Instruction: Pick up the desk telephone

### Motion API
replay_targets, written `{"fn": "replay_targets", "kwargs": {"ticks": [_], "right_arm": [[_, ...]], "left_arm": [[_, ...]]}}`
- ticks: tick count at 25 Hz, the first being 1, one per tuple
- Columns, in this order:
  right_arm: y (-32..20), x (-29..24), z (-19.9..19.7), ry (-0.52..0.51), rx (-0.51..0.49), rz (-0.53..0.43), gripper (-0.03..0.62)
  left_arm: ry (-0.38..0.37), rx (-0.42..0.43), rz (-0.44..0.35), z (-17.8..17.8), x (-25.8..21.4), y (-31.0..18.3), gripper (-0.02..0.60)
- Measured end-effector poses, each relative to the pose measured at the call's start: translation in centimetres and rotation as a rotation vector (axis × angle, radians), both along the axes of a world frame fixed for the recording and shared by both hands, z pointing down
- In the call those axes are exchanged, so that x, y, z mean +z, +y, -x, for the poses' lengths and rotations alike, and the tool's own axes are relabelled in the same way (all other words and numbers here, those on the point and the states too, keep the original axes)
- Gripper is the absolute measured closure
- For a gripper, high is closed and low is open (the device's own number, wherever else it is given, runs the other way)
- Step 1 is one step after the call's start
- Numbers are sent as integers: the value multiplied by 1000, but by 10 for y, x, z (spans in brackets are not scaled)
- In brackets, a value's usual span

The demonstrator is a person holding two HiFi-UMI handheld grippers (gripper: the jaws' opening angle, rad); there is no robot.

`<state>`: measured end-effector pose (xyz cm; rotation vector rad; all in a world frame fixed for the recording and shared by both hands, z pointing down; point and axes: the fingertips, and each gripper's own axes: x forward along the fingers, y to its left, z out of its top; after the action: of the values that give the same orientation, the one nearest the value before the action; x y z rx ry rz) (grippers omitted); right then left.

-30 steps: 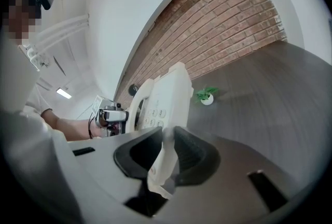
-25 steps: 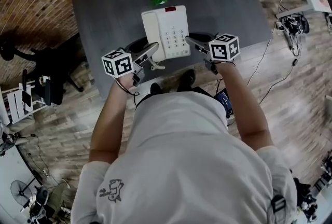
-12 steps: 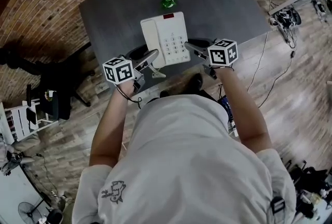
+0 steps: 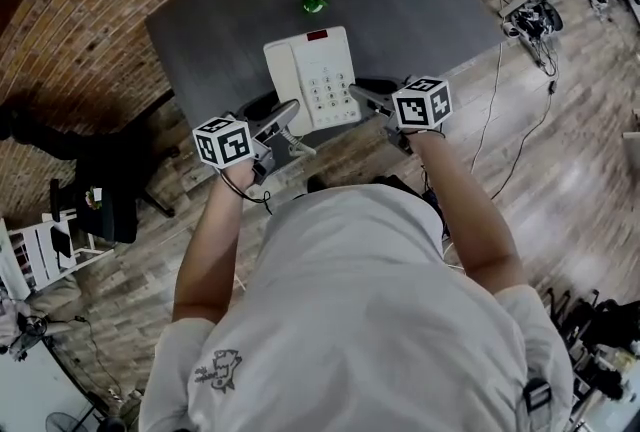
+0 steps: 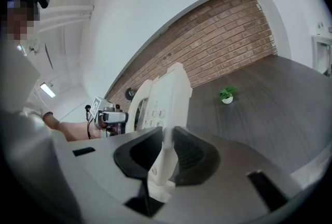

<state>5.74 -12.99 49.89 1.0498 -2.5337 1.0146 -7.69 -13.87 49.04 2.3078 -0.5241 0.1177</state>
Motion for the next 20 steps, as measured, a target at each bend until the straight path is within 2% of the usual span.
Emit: {"fn": "replay_targets", "kwargs": {"ticks": [9,16,20], "right_arm": [[10,-3,-5,-6,-49,26,517],[9,-22,-4,6,-88,54,519],[67,-5,-61,-17,-102,26,517]], "left_arm": [[-21,-40,-4,-6,-10,12,295],[-5,-85,45,-4,-23,18,295],[-26,-98,15,-62,-9,77,295]]}}
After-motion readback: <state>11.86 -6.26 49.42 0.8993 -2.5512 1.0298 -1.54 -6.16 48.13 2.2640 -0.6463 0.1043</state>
